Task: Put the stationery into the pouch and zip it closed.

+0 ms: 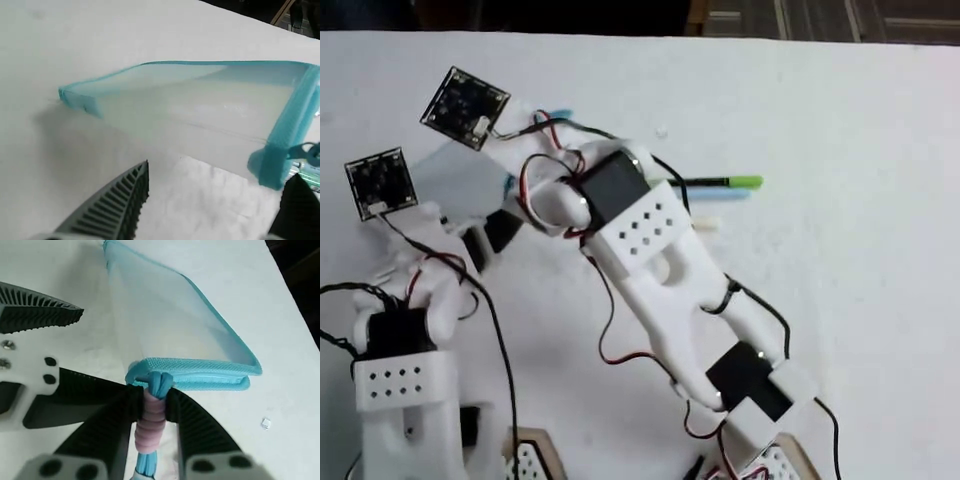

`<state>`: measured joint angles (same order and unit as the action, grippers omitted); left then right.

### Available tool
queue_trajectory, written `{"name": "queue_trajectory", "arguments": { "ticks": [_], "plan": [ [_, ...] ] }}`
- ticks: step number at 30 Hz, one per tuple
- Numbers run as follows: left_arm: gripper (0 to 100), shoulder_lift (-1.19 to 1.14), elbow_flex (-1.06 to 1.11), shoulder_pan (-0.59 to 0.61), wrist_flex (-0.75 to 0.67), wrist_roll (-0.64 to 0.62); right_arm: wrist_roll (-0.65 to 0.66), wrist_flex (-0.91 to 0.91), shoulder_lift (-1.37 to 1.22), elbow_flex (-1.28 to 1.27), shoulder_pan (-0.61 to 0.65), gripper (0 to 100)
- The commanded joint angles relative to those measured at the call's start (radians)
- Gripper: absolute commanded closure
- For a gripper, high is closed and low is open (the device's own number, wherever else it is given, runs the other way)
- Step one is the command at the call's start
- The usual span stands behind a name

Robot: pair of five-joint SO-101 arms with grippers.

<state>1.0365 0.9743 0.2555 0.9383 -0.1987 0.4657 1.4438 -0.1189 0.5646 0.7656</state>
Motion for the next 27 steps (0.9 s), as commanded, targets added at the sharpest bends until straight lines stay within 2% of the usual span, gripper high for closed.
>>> {"name": "queue_trajectory", "arguments": {
  "ticks": [1,7,17,27],
  "plan": [
    [60,0.004,-0.048,0.022,0.003,-0.006,-0.006,0.002,0.058,0.037,0.007,98.1],
    [61,0.004,-0.048,0.065,0.003,-0.005,-0.005,0.015,0.056,0.035,0.007,98.1],
    [70,0.004,-0.044,0.065,-0.017,0.038,-0.002,0.030,0.059,0.040,0.010,98.1],
    [96,-0.004,-0.038,0.067,-0.080,0.219,0.000,0.030,0.079,0.040,0.010,98.1]
  ]
}}
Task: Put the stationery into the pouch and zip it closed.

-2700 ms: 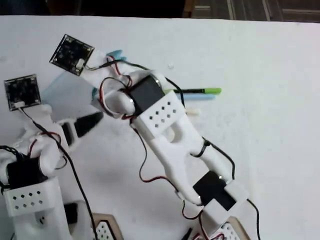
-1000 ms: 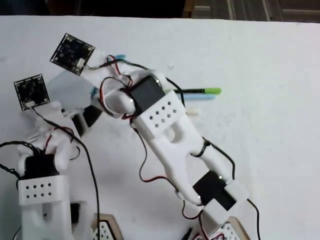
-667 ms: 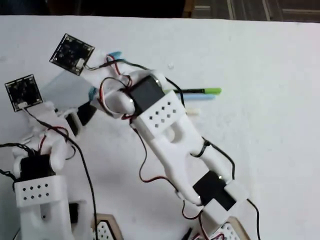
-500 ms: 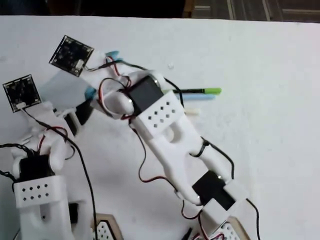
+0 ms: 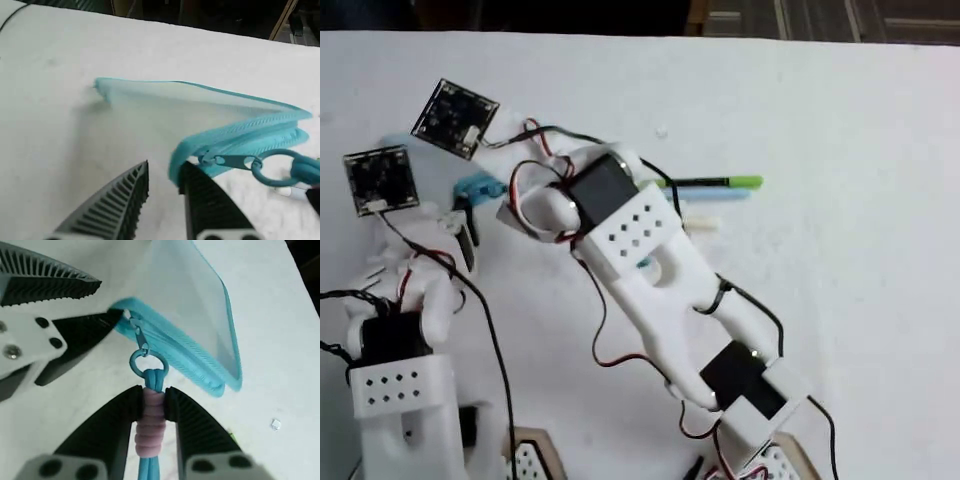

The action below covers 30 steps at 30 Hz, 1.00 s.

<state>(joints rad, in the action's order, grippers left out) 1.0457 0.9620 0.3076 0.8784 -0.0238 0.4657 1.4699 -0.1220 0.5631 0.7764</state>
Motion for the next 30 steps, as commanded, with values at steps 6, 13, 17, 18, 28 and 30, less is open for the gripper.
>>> {"name": "queue_trajectory", "arguments": {
  "ticks": [6,13,17,18,28,30],
  "plan": [
    [97,-0.013,-0.028,0.030,-0.023,0.064,0.002,0.004,0.145,0.040,-0.007,98.1],
    [98,-0.013,-0.034,0.068,-0.015,0.061,0.002,0.004,0.160,0.040,-0.007,98.1],
    [98,-0.013,-0.048,0.082,0.003,0.066,0.002,0.004,0.165,0.037,-0.030,98.1],
    [98,-0.013,-0.069,0.091,0.038,0.066,0.002,0.004,0.165,0.038,-0.047,98.1],
    [98,-0.013,-0.365,0.096,0.338,0.175,0.003,0.053,0.165,0.040,-0.277,98.1],
    [98,-0.013,-0.428,0.094,0.400,0.175,0.003,0.064,0.165,0.040,-0.282,98.1]
  ]
}}
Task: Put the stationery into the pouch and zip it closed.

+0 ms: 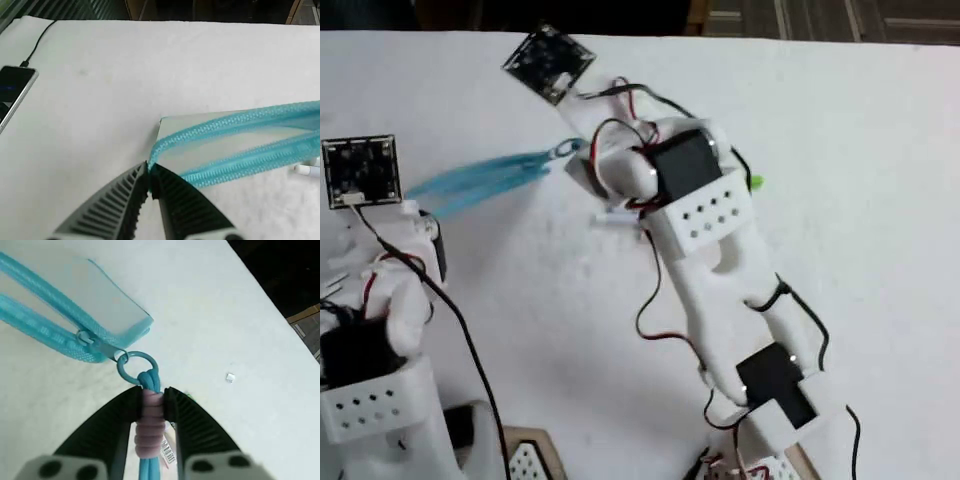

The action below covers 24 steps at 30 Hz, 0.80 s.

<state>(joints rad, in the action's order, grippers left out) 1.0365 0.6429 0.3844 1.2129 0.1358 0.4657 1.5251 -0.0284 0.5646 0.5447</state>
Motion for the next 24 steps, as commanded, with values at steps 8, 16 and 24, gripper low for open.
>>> {"name": "queue_trajectory", "arguments": {
  "ticks": [8,16,24],
  "plan": [
    [98,-0.159,-0.488,0.008,0.440,-0.107,0.003,0.073,0.105,0.130,-0.008,98.1],
    [98,-0.550,-0.631,0.067,0.566,-0.107,0.003,0.102,0.101,0.129,-0.007,98.1],
    [80,-0.565,-0.631,0.071,0.566,-0.176,0.003,0.097,0.097,0.127,-0.007,98.1]
  ]
}}
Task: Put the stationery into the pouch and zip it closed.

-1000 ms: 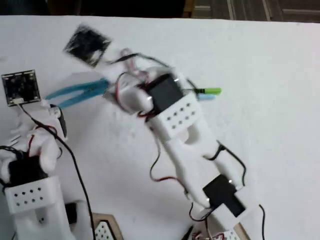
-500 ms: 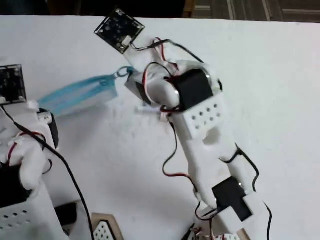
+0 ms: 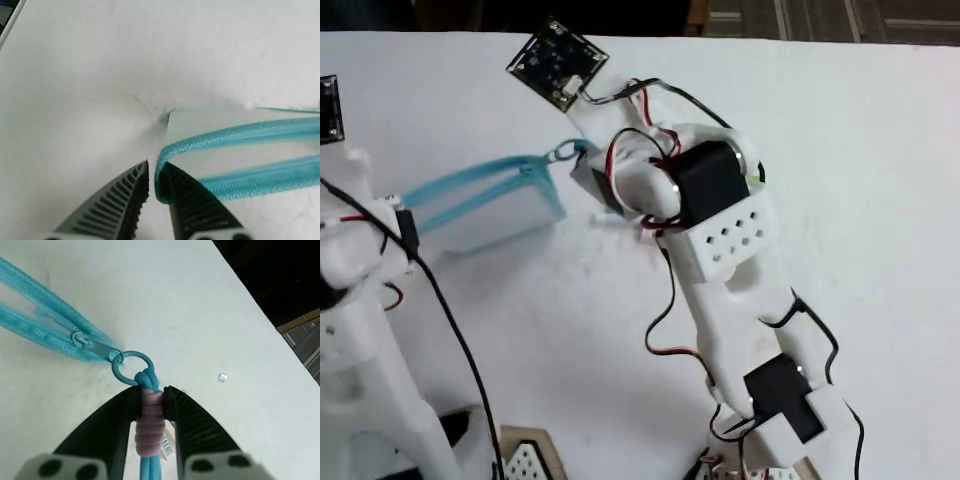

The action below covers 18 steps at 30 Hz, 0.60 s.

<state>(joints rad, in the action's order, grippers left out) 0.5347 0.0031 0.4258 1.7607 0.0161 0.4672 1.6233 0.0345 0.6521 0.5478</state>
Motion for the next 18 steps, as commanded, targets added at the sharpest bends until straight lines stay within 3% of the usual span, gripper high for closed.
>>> {"name": "queue_trajectory", "arguments": {
  "ticks": [1,3,13,15,18],
  "plan": [
    [76,-0.064,0.009,0.031,0.018,-0.087,0.002,-0.001,0.035,0.040,-0.010,98.1],
    [72,-0.064,0.011,0.027,0.018,-0.124,0.002,0.001,0.035,0.040,-0.010,98.1],
    [72,-0.071,0.035,0.024,-0.038,-0.127,0.002,0.004,0.035,0.040,0.012,98.1],
    [75,-0.071,0.069,0.025,-0.077,-0.127,0.002,0.004,0.035,0.040,0.028,98.1],
    [90,-0.071,0.106,0.025,-0.117,-0.124,0.002,0.004,0.035,0.040,0.039,98.1]
  ]
}}
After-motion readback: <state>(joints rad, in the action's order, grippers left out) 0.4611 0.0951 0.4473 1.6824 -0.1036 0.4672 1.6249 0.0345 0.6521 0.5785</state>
